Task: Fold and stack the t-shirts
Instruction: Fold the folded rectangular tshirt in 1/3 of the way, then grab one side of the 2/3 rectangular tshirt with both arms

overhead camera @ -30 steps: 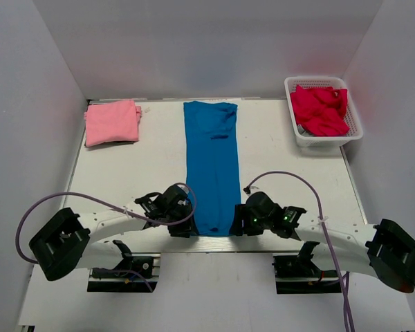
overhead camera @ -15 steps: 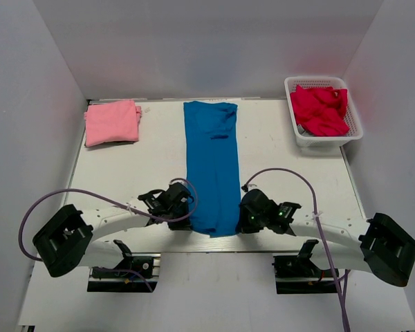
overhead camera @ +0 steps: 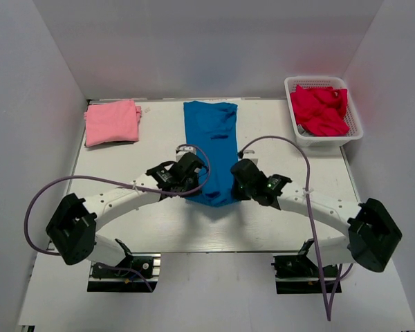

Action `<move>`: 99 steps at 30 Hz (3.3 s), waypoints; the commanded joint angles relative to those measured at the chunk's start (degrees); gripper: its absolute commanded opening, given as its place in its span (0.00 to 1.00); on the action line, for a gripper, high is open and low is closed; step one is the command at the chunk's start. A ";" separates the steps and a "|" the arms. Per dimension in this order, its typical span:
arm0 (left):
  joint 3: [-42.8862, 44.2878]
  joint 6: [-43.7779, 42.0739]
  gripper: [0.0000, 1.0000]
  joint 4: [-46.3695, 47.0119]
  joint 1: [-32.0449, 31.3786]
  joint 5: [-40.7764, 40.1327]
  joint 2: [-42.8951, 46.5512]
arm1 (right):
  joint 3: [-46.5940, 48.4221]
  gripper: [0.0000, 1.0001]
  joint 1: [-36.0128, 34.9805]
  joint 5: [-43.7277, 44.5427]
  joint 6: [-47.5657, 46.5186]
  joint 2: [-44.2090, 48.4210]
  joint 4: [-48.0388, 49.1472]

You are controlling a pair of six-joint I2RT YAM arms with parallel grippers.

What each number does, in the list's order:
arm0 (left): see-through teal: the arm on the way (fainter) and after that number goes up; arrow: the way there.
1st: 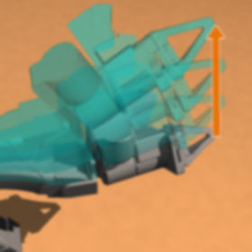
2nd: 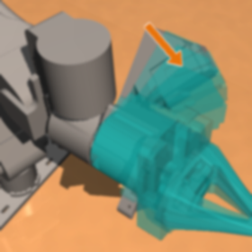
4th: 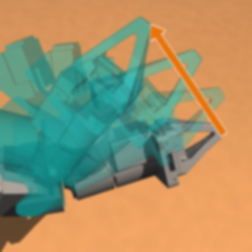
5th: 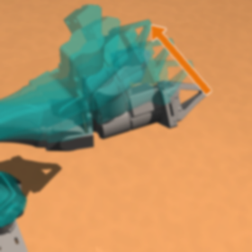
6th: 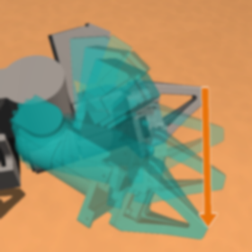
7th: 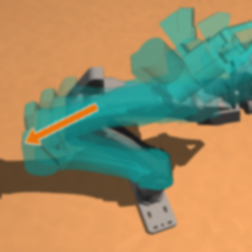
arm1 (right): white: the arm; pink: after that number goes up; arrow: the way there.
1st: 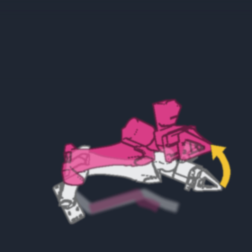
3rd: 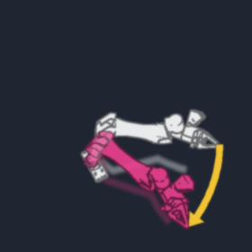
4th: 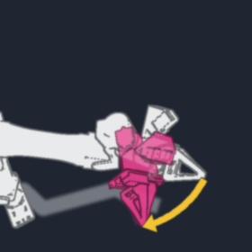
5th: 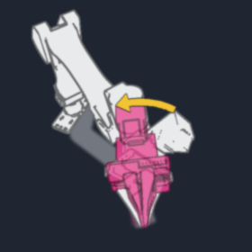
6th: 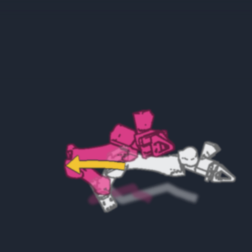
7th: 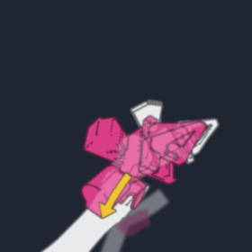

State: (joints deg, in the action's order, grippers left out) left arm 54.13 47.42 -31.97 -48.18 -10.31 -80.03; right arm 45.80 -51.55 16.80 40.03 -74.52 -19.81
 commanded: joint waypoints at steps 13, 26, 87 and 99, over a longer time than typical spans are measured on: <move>21.97 -8.12 0.00 2.43 8.45 -17.21 -13.74 | 16.60 0.00 9.45 8.08 -10.94 -10.11 11.28; 33.22 -13.75 0.00 5.94 15.66 -12.21 -27.89 | 29.60 0.00 17.36 -0.44 -13.40 -26.63 11.29; -4.21 -9.71 0.33 22.65 22.26 21.38 -18.76 | 6.58 0.22 26.50 -31.12 -6.64 -25.94 14.36; -8.85 -9.71 0.00 18.61 19.72 24.35 -6.58 | 1.42 0.00 24.58 -32.26 -11.02 -14.01 9.36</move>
State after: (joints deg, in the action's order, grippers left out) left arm 48.05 37.98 -9.78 -26.68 11.46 -94.56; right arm 50.04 -25.61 -14.33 31.88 -96.31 -6.31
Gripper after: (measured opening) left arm 0.023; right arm 0.010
